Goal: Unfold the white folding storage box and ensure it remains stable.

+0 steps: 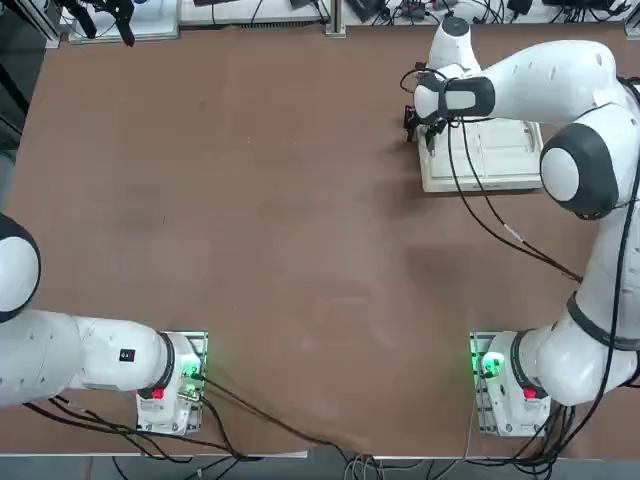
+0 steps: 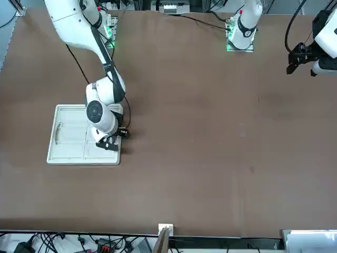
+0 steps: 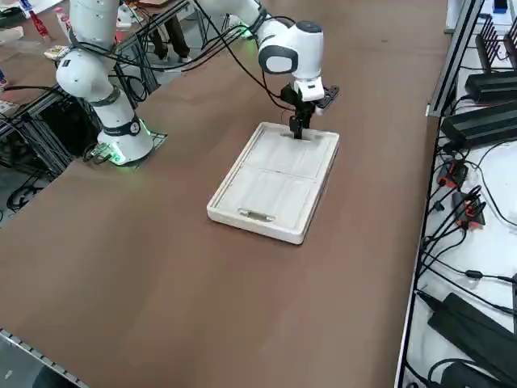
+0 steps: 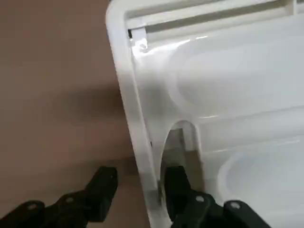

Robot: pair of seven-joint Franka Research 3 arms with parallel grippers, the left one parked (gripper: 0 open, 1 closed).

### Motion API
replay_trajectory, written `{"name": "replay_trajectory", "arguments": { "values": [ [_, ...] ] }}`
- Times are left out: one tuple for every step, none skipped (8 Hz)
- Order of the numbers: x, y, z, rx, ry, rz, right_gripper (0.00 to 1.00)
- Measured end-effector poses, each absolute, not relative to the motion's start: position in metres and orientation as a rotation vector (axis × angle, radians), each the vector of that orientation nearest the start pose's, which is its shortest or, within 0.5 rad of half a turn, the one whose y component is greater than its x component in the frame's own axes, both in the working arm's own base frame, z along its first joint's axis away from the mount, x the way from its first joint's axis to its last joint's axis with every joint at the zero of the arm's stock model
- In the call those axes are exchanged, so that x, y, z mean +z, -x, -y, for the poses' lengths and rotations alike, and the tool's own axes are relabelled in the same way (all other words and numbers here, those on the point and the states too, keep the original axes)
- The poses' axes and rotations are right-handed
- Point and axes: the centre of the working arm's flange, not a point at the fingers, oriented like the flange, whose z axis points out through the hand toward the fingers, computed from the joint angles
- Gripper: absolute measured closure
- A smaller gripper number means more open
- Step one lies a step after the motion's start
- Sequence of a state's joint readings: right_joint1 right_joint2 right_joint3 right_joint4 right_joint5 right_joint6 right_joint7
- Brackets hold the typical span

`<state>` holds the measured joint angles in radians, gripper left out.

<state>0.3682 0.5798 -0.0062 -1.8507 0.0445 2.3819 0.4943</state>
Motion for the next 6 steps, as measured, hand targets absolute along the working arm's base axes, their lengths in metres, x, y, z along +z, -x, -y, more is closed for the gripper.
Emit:
{"name": "replay_trajectory", "arguments": {
  "values": [
    [0.2039, -0.5966, -0.2262, 0.086, 3.126, -0.258, 0.46],
    [0.2041, -0.5974, -0.2216, 0.091, 3.138, -0.259, 0.66],
    [0.2051, -0.5979, -0.2197, 0.094, 3.139, -0.264, 0.78],
    [0.2055, -0.5979, -0.2199, 0.095, 3.141, -0.256, 0.81],
    [0.2059, -0.598, -0.2199, 0.098, 3.142, -0.243, 0.81],
    [0.2065, -0.5983, -0.22, 0.102, 3.143, -0.24, 0.81]
  ]
}}
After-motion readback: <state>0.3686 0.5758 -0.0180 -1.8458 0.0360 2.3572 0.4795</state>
